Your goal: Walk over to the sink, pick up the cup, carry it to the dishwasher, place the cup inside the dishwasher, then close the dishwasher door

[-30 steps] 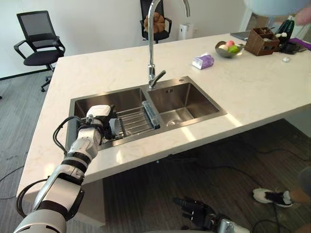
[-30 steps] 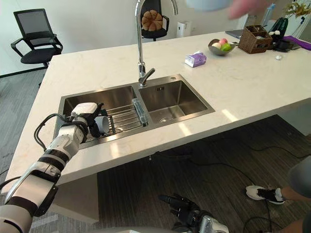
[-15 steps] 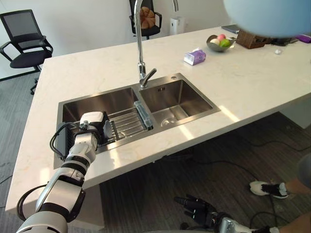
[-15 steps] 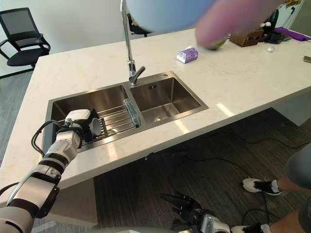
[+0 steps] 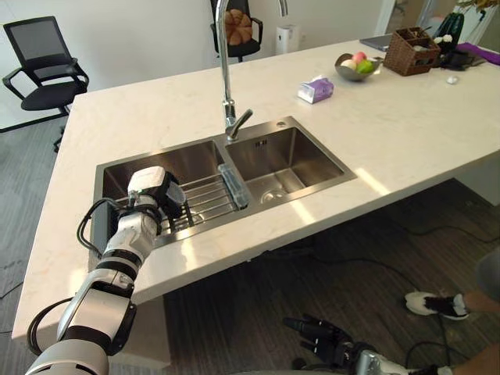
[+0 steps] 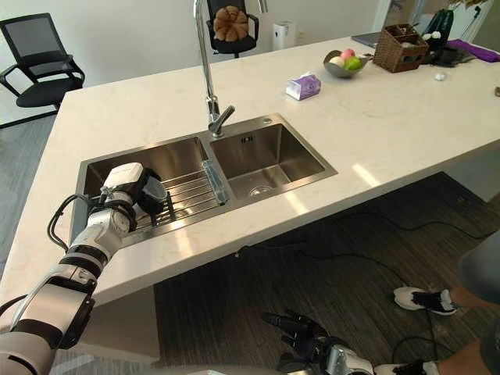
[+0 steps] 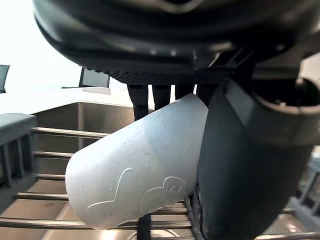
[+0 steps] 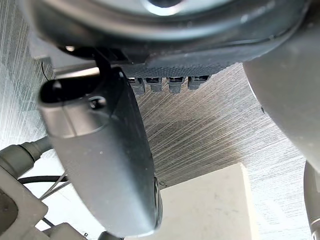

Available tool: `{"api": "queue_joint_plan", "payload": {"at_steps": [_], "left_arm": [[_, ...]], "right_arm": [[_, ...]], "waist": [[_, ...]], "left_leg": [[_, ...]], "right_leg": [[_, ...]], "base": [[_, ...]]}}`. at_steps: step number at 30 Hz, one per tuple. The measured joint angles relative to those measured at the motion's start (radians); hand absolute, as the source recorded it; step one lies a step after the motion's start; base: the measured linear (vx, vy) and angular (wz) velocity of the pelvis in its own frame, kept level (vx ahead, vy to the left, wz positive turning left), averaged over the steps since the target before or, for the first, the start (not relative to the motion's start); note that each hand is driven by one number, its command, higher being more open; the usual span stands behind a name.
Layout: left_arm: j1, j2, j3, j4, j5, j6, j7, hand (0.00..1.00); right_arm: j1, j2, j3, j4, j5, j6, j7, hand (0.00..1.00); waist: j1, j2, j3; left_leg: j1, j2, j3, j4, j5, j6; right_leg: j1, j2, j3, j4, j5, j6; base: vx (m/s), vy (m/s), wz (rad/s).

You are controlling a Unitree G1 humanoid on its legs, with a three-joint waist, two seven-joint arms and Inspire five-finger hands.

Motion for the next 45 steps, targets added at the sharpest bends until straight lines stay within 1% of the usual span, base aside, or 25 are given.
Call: {"api": "queue_joint_plan", "payload": {"at_steps": [1,3,4,5,8,11,13,15,17,18,19,20,21,22,24,28,31,35,37,38,39,41,43,44,45], "left_arm": [[0.004,0.004,0.0,-0.027,-0.016,-0.006,0.0,0.0],[0.031,0.027,0.0,-0.166,-0.09,-0.019,0.0,0.0],[0.044,0.035,0.0,-0.207,-0.106,-0.022,0.0,0.0],[0.075,0.049,0.005,-0.306,-0.178,-0.035,-0.002,0.0],[0.104,0.049,0.014,-0.407,-0.268,-0.046,-0.011,0.0],[0.149,0.036,0.07,-0.467,-0.392,-0.052,-0.056,0.0],[0.194,0.028,0.122,-0.497,-0.539,-0.034,-0.1,0.0],[0.216,0.013,0.157,-0.502,-0.629,-0.015,-0.126,0.0],[0.279,-0.02,0.227,-0.555,-0.797,0.028,-0.158,0.0],[0.295,-0.028,0.239,-0.57,-0.84,0.037,-0.166,0.0],[0.338,-0.047,0.261,-0.611,-0.928,0.056,-0.181,0.0],[0.341,-0.049,0.262,-0.614,-0.933,0.057,-0.182,0.0],[0.393,-0.073,0.278,-0.66,-1.017,0.067,-0.196,0.0],[0.424,-0.089,0.282,-0.694,-1.061,0.069,-0.202,0.0],[0.467,-0.107,0.284,-0.738,-1.107,0.069,-0.209,0.0],[0.512,-0.137,0.29,-0.792,-1.14,0.069,-0.217,0.0],[0.522,-0.193,0.309,-0.844,-1.139,0.065,-0.214,0.0],[0.551,-0.22,0.33,-0.959,-1.126,0.016,-0.191,0.0],[0.571,-0.243,0.35,-1.014,-1.074,-0.03,-0.166,0.0],[0.58,-0.246,0.355,-1.027,-1.065,-0.037,-0.156,0.0],[0.608,-0.249,0.369,-1.052,-1.045,-0.053,-0.14,0.0],[0.663,-0.268,0.398,-1.095,-1.017,-0.057,-0.119,0.0],[0.75,-0.305,0.438,-1.133,-0.964,-0.064,-0.082,0.0],[0.776,-0.313,0.449,-1.138,-0.95,-0.072,-0.073,0.0],[0.835,-0.33,0.477,-1.157,-0.938,-0.08,-0.062,0.0]], "right_arm": [[0.001,0.0,-0.001,0.0,0.0,-0.002,0.0,1.0],[0.003,-0.002,-0.002,0.004,0.0,-0.012,-0.002,1.0],[0.005,-0.002,-0.004,0.005,0.0,-0.014,-0.004,1.0],[0.011,-0.001,-0.015,0.01,0.0,-0.019,-0.006,1.0],[0.016,-0.004,-0.027,0.023,0.0,-0.022,-0.01,1.0],[0.018,-0.004,-0.036,0.034,0.0,-0.028,-0.017,1.0],[0.021,-0.003,-0.038,0.034,0.002,-0.035,-0.022,1.0],[0.022,0.0,-0.043,0.034,0.004,-0.037,-0.029,1.0],[0.027,0.009,-0.049,0.035,0.006,-0.04,-0.044,1.0],[0.032,0.011,-0.053,0.035,0.006,-0.04,-0.046,1.0],[0.035,0.017,-0.064,0.035,0.006,-0.038,-0.051,1.0],[0.036,0.017,-0.065,0.035,0.006,-0.038,-0.052,1.0],[0.042,0.023,-0.075,0.034,0.007,-0.037,-0.058,1.0],[0.045,0.023,-0.076,0.034,0.006,-0.035,-0.06,1.0],[0.048,0.027,-0.084,0.034,0.006,-0.03,-0.063,1.0],[0.051,0.032,-0.091,0.034,0.007,-0.023,-0.065,1.0],[0.059,0.036,-0.112,0.033,0.011,-0.023,-0.065,1.0],[0.07,0.041,-0.112,0.033,0.008,-0.034,-0.066,1.0],[0.073,0.043,-0.111,0.032,-0.038,-0.044,-0.049,1.0],[0.072,0.042,-0.11,0.033,-0.047,-0.044,-0.045,1.0],[0.071,0.042,-0.109,0.033,-0.066,-0.048,-0.038,1.0],[0.07,0.043,-0.106,0.032,-0.09,-0.055,-0.025,1.0],[0.082,0.037,-0.078,0.033,-0.119,-0.06,-0.019,1.0],[0.083,0.032,-0.066,0.033,-0.129,-0.066,-0.018,1.0],[0.081,0.019,-0.051,0.034,-0.151,-0.076,-0.016,1.0]], "waist": [[0.001,0.0,0.0],[0.016,0.0,0.0],[0.019,0.0,0.0],[0.031,0.0,0.0],[0.055,0.0,0.0],[0.067,-0.001,-0.001],[0.07,-0.004,-0.002],[0.079,-0.006,-0.003],[0.093,-0.017,-0.006],[0.097,-0.02,-0.006],[0.101,-0.027,-0.009],[0.102,-0.027,-0.009],[0.11,-0.033,-0.011],[0.12,-0.037,-0.01],[0.126,-0.042,-0.012],[0.132,-0.051,-0.017],[0.147,-0.054,-0.019],[0.159,-0.062,-0.025],[0.175,-0.062,-0.026],[0.179,-0.062,-0.026],[0.181,-0.062,-0.026],[0.194,-0.06,-0.023],[0.233,-0.057,-0.02],[0.239,-0.055,-0.017],[0.255,-0.039,-0.008]], "left_leg": [[-0.004,0.0,-0.007,0.002,0.0,0.0],[-0.011,0.0,-0.028,0.007,0.002,0.002],[-0.011,0.0,-0.032,0.007,0.002,0.003],[-0.011,0.0,-0.046,0.01,0.003,0.004],[-0.014,-0.004,-0.064,0.012,0.007,0.011],[-0.017,-0.014,-0.083,0.008,0.015,0.02],[-0.018,-0.018,-0.097,-0.005,0.025,0.025],[-0.017,-0.02,-0.101,-0.014,0.031,0.025],[-0.018,-0.024,-0.105,-0.026,0.039,0.028],[-0.02,-0.027,-0.107,-0.026,0.039,0.029],[-0.026,-0.03,-0.118,-0.026,0.04,0.031],[-0.026,-0.03,-0.118,-0.026,0.041,0.031],[-0.029,-0.033,-0.125,-0.026,0.042,0.033],[-0.029,-0.034,-0.126,-0.026,0.042,0.033],[-0.031,-0.036,-0.134,-0.026,0.044,0.035],[-0.038,-0.047,-0.15,-0.026,0.05,0.044],[-0.054,-0.051,-0.166,-0.024,0.056,0.049],[-0.071,-0.052,-0.189,-0.025,0.066,0.047],[-0.082,-0.052,-0.208,-0.025,0.073,0.046],[-0.085,-0.053,-0.214,-0.025,0.076,0.046],[-0.097,-0.054,-0.235,-0.02,0.083,0.046],[-0.124,-0.058,-0.275,-0.005,0.09,0.044],[-0.158,-0.064,-0.339,0.018,0.098,0.037],[-0.163,-0.065,-0.358,0.019,0.101,0.035],[-0.178,-0.064,-0.398,0.024,0.11,0.031]], "right_leg": [[0.0,-0.001,-0.004,0.0,0.0,0.0],[0.002,-0.002,-0.019,0.0,0.0,0.0],[0.004,-0.002,-0.023,0.0,0.0,0.0],[0.013,-0.003,-0.041,0.0,0.0,0.0],[0.019,-0.01,-0.057,-0.001,0.0,0.0],[0.025,-0.018,-0.076,-0.005,0.0,0.0],[0.025,-0.023,-0.09,-0.006,0.0,0.001],[0.024,-0.025,-0.094,-0.006,0.001,0.002],[0.022,-0.026,-0.097,-0.006,0.002,0.003],[0.021,-0.027,-0.099,-0.006,0.002,0.003],[0.021,-0.028,-0.111,-0.006,0.002,0.004],[0.021,-0.028,-0.111,-0.006,0.002,0.004],[0.022,-0.029,-0.121,-0.006,0.003,0.005],[0.023,-0.031,-0.124,-0.006,0.003,0.006],[0.025,-0.034,-0.135,-0.006,0.003,0.006],[0.028,-0.043,-0.154,-0.006,0.003,0.007],[0.024,-0.051,-0.166,-0.006,0.005,0.009],[0.023,-0.055,-0.186,-0.003,0.005,0.009],[0.024,-0.055,-0.204,-0.001,0.005,0.009],[0.025,-0.055,-0.211,-0.001,0.004,0.008],[0.027,-0.055,-0.23,-0.001,0.003,0.007],[0.029,-0.054,-0.273,0.0,0.001,0.005],[0.04,-0.054,-0.339,0.003,-0.01,0.0],[0.043,-0.056,-0.359,0.009,-0.019,-0.001],[0.038,-0.049,-0.39,0.044,-0.044,-0.009]], "base": [[-0.03,-0.028,0.19],[-0.03,-0.03,0.18],[-0.04,-0.033,0.23],[-0.05,-0.028,0.2],[-0.05,-0.016,0.19],[-0.08,-0.006,0.22],[-0.08,-0.015,0.18],[-0.03,-0.009,0.09],[-0.01,-0.004,0.05],[0.0,0.001,0.13],[0.0,0.002,0.12],[0.0,0.0,0.19],[0.0,0.001,0.1],[-0.01,0.004,0.11],[-0.02,0.002,0.11],[-0.05,0.006,0.13],[-0.09,-0.012,0.17],[-0.06,-0.01,0.18],[-0.05,-0.025,0.21],[-0.05,-0.029,0.35],[-0.04,-0.041,0.52],[-0.05,-0.049,0.66],[-0.06,-0.05,0.83],[-0.09,-0.07,0.89],[-0.13,-0.08,1.03]]}}
